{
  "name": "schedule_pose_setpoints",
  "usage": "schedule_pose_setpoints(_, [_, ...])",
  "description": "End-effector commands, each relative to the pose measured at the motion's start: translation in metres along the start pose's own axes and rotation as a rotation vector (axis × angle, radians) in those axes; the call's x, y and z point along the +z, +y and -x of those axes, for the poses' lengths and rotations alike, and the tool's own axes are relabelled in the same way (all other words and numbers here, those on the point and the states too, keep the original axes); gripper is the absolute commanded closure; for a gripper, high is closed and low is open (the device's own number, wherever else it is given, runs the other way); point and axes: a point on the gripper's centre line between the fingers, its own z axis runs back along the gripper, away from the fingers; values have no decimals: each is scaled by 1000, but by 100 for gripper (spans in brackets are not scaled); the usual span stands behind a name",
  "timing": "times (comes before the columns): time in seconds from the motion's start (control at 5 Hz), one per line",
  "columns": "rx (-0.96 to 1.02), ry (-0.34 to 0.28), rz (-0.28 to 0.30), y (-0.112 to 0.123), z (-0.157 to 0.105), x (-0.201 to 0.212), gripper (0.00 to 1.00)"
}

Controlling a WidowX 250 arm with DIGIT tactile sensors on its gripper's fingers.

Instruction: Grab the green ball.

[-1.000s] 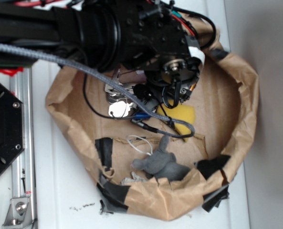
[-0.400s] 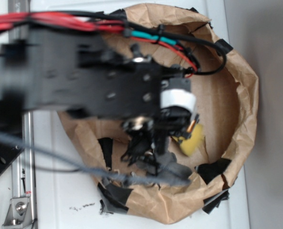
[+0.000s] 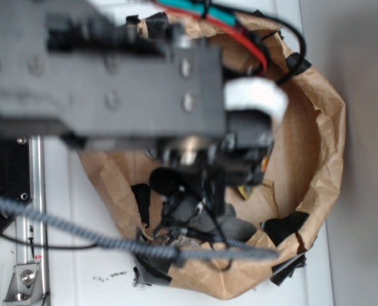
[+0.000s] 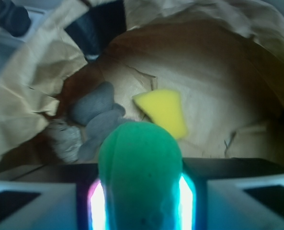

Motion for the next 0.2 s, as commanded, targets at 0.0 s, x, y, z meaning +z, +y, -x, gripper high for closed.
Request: schedule_pose_setpoints(0.0, [134, 1, -90, 25, 6, 15, 100])
